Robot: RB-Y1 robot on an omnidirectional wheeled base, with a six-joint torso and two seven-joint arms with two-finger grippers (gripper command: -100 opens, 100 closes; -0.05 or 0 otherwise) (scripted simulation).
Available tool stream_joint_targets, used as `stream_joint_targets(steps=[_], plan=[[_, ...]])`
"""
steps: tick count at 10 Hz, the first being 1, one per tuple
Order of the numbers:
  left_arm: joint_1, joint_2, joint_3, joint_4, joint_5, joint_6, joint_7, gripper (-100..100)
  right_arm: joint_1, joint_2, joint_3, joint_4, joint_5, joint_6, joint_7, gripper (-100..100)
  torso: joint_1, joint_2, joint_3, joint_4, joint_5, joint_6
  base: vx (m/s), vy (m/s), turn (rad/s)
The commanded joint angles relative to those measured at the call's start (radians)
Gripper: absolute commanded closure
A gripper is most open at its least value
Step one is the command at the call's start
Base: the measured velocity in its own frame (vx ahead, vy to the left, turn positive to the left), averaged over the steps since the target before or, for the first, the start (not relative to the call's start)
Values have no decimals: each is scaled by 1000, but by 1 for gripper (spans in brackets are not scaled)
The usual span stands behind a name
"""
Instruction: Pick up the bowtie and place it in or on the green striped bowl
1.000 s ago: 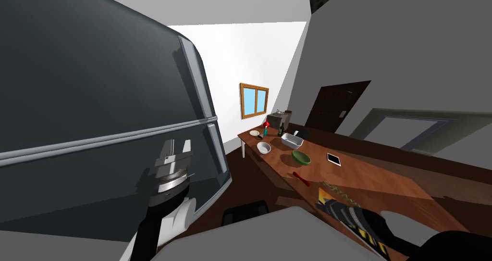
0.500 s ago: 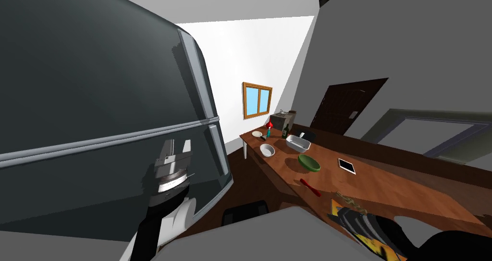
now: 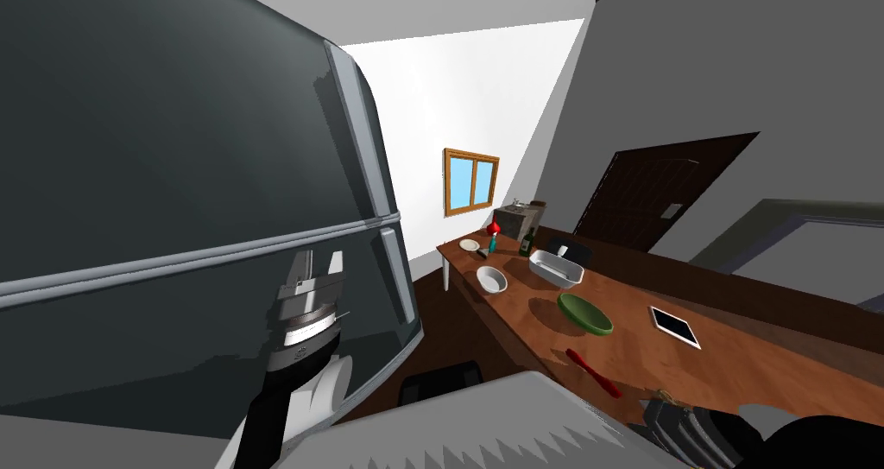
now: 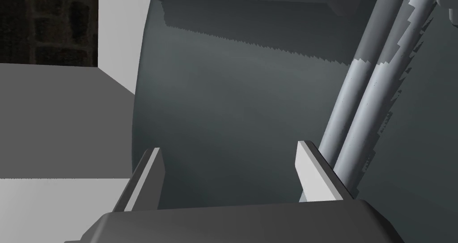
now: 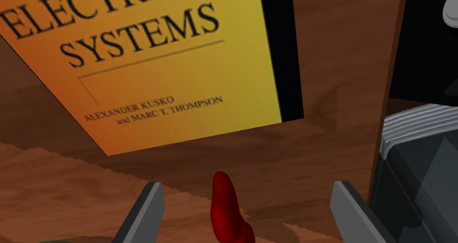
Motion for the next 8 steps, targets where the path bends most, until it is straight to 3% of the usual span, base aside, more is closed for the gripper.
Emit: stream_joint_targets(steps=[1,6,7,8], plan=[[0,0,0,0,0,0,0,0,-3,-7,22,49,36,-5,31,-100,0,0,0,0,0,0,195,54,151],[0,0,0,0,0,0,0,0,-32,5,85,154,126,-21,117,-100,3,2,1,0,1,0,176,51,87],[0,0,0,0,0,0,0,0,-39,7,77,157,116,-24,109,-100,1,2,1,0,0,0,84,6,22],[0,0,0,0,0,0,0,0,-42,8,79,162,118,-27,114,0,0,7,3,1,0,1,14,1,3]])
